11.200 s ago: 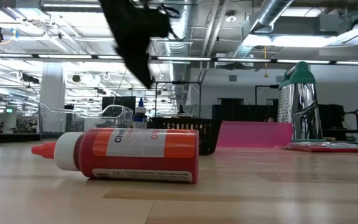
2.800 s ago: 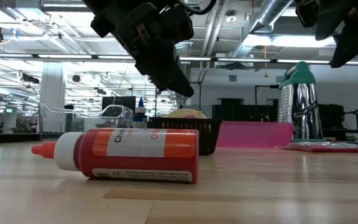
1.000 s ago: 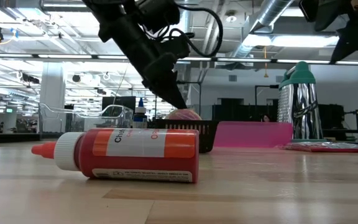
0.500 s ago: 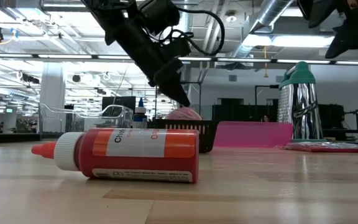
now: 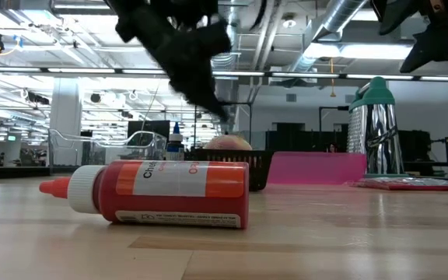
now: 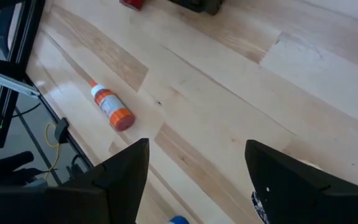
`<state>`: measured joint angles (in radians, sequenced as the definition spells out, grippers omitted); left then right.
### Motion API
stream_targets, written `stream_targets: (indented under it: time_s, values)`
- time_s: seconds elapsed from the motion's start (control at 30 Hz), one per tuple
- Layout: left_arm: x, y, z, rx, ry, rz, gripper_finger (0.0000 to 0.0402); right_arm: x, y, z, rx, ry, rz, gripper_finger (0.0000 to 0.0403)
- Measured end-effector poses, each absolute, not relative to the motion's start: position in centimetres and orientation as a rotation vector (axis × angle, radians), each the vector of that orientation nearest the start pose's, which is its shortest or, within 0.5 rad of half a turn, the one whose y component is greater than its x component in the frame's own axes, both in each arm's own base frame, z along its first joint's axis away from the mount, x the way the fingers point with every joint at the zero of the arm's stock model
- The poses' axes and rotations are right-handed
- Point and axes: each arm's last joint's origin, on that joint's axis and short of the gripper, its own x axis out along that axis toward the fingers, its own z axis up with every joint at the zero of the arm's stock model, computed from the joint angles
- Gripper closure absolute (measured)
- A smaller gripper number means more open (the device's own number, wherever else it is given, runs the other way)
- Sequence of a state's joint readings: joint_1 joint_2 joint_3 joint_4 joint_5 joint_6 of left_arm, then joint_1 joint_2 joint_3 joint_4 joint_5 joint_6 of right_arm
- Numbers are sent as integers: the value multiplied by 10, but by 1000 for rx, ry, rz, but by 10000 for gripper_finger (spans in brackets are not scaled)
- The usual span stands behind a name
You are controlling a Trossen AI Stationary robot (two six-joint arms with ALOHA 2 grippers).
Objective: Pick & Place Food Item
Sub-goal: Put the pink donut in the black basket
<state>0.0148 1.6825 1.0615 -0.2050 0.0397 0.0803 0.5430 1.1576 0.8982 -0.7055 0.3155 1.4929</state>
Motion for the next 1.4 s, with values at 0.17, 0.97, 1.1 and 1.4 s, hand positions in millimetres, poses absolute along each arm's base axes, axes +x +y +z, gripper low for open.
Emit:
stream_targets:
  time_s: [0.17,0.97,1.1,1.4]
  values:
    - [360,-13,182,78,823,-94,399,194,106,263,989,810,-459,145]
    - [362,29,181,111,814,192,400,194,106,263,1006,807,-466,145]
    - [362,40,182,104,806,218,400,194,106,263,1006,807,-466,145]
    - [366,51,188,114,722,270,400,194,107,263,1010,804,-464,145]
